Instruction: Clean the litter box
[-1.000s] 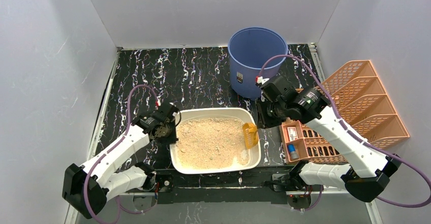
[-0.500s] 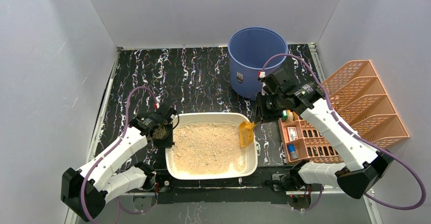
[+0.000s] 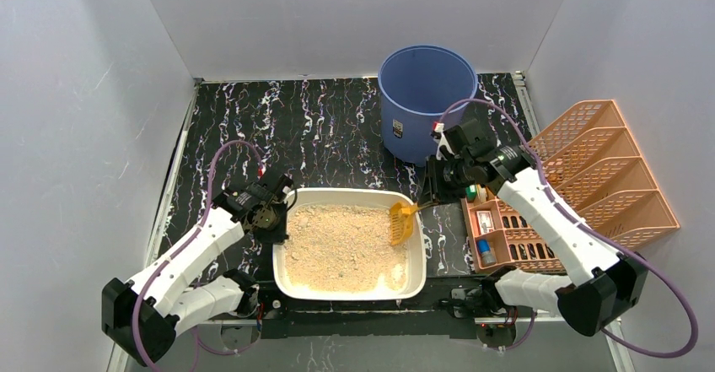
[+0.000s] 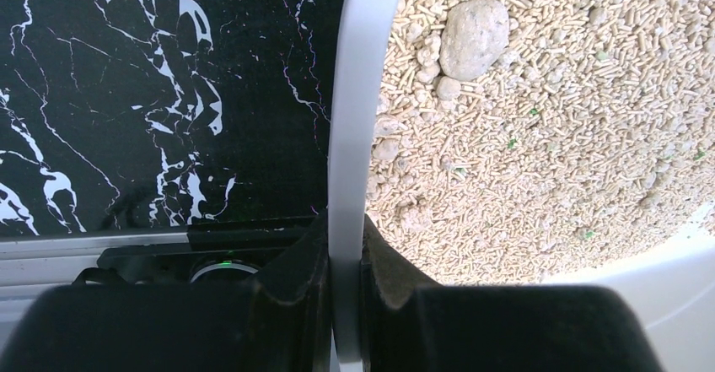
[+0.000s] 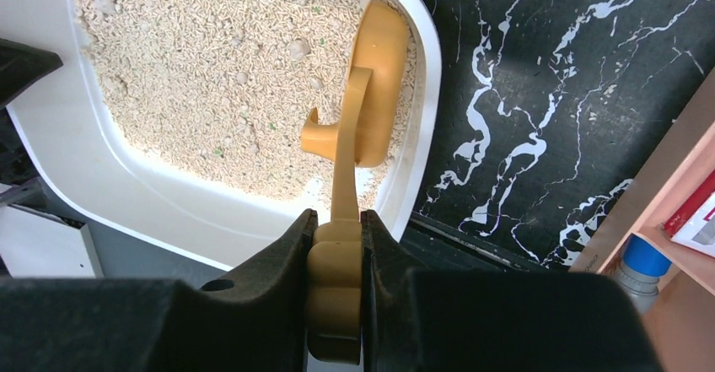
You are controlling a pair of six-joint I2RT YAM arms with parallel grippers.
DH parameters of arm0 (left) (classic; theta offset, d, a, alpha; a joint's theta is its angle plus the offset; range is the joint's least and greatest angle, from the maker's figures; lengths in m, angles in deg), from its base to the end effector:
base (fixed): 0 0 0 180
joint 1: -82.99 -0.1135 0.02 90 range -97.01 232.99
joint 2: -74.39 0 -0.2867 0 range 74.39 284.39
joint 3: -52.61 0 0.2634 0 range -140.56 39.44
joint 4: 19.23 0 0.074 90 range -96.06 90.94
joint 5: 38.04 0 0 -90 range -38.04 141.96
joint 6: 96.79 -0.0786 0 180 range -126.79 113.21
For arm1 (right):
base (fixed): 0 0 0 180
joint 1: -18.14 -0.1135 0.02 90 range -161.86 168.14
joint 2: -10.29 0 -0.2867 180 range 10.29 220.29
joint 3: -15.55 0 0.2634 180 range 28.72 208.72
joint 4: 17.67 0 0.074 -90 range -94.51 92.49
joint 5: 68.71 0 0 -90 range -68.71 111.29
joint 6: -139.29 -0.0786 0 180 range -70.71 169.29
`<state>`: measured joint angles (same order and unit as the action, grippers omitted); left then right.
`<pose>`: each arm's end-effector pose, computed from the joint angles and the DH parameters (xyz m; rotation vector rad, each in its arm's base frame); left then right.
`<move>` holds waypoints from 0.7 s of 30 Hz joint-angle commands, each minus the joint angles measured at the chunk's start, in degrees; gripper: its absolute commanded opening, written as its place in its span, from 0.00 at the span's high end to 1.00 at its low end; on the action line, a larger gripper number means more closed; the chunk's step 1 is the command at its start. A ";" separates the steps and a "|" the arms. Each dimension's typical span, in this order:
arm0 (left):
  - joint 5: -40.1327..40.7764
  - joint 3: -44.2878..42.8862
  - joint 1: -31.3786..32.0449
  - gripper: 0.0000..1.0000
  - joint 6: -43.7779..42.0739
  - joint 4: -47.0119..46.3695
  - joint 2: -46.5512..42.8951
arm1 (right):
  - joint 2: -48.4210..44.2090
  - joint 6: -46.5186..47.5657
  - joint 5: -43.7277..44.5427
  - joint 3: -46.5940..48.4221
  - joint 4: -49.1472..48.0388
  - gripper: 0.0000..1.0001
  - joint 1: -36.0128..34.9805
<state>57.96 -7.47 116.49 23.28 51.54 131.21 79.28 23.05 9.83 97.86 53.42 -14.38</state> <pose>0.1582 -0.0949 0.2278 0.0536 2.7485 -0.1654 0.2058 0.1498 0.3141 -0.2245 2.6730 0.6145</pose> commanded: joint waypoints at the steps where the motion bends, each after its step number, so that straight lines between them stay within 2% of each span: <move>1: -2.33 -3.76 0.43 1.00 -2.96 2.51 -0.14 | -2.00 -0.88 -6.63 -7.25 -2.96 0.99 0.89; 9: -1.20 -7.50 0.43 1.00 -4.84 2.43 0.93 | -9.80 -0.57 -14.48 -18.70 -7.00 0.99 7.81; 21: -1.36 -12.89 0.43 1.00 -8.64 3.35 3.26 | -12.63 -2.27 -28.08 -32.66 -25.35 0.99 9.47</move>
<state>61.04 -16.00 116.16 18.05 57.20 134.66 65.33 21.02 -12.07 69.91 31.96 -3.88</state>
